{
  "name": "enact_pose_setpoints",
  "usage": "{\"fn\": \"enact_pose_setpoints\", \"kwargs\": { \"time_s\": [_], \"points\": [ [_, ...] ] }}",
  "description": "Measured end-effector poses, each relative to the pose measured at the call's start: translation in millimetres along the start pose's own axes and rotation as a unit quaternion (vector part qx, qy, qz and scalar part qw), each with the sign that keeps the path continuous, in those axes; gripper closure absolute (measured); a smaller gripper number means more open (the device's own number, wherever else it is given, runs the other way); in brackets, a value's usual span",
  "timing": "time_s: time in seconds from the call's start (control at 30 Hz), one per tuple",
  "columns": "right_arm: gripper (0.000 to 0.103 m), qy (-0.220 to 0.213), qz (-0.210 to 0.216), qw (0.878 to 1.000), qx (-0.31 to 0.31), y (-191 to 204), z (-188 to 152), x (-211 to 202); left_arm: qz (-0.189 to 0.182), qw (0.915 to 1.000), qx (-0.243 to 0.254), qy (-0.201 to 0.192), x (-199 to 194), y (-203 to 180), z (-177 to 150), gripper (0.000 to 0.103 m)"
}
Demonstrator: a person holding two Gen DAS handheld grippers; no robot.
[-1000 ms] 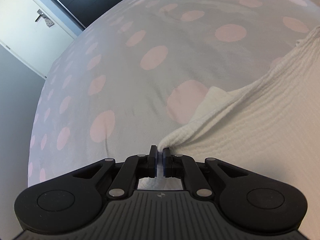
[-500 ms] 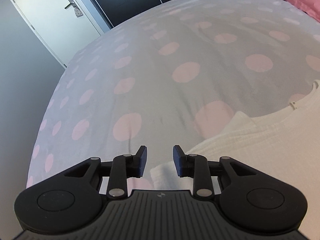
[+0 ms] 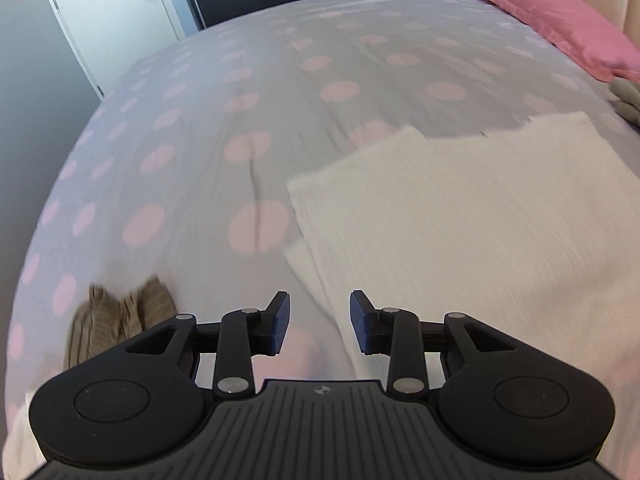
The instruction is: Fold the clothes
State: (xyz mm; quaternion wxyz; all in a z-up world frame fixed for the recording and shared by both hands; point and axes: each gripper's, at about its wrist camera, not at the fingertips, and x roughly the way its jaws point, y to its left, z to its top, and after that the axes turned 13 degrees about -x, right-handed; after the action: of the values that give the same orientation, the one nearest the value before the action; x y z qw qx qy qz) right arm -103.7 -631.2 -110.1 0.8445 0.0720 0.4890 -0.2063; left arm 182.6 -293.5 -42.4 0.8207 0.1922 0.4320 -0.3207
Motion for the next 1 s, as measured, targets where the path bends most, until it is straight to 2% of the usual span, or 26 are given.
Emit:
{"fn": "enact_pose_setpoints", "kwargs": {
  "time_s": [0.13,0.23,0.33,0.57,0.67,0.7,0.77,0.8,0.87,1.0],
  "points": [
    [0.064,0.027,0.025,0.999,0.028,4,-39,-18,-0.038,0.999,0.007,0.022,-19,9,-38,0.061],
    [0.061,0.052,0.029,0.997,0.039,8,-61,-27,-0.049,0.9983,0.017,0.028,-25,12,-60,0.061],
    [0.06,0.055,0.039,0.997,0.037,12,-80,-33,-0.064,0.997,0.028,0.034,-25,13,-75,0.06],
    [0.056,0.055,0.038,0.998,0.011,21,-93,-17,-0.08,0.9928,0.079,0.042,-11,-9,-96,0.059],
    [0.061,0.055,0.035,0.998,0.003,23,-91,-11,-0.076,0.9911,0.105,0.031,-6,-21,-98,0.06],
    [0.071,0.056,0.033,0.998,0.0,24,-90,-9,-0.079,0.9905,0.107,0.034,-4,-24,-98,0.062],
    [0.087,0.059,0.029,0.998,-0.006,26,-88,-7,-0.076,0.9898,0.112,0.044,2,-29,-97,0.081],
    [0.092,0.059,0.025,0.998,-0.01,27,-87,-7,-0.074,0.9896,0.113,0.05,4,-31,-97,0.086],
    [0.095,0.061,0.02,0.998,-0.014,27,-86,-7,-0.078,0.9895,0.104,0.063,8,-30,-94,0.097],
    [0.096,0.077,0.005,0.997,-0.014,24,-87,-3,-0.06,0.9882,0.099,0.101,13,-29,-91,0.099]
  ]
}}
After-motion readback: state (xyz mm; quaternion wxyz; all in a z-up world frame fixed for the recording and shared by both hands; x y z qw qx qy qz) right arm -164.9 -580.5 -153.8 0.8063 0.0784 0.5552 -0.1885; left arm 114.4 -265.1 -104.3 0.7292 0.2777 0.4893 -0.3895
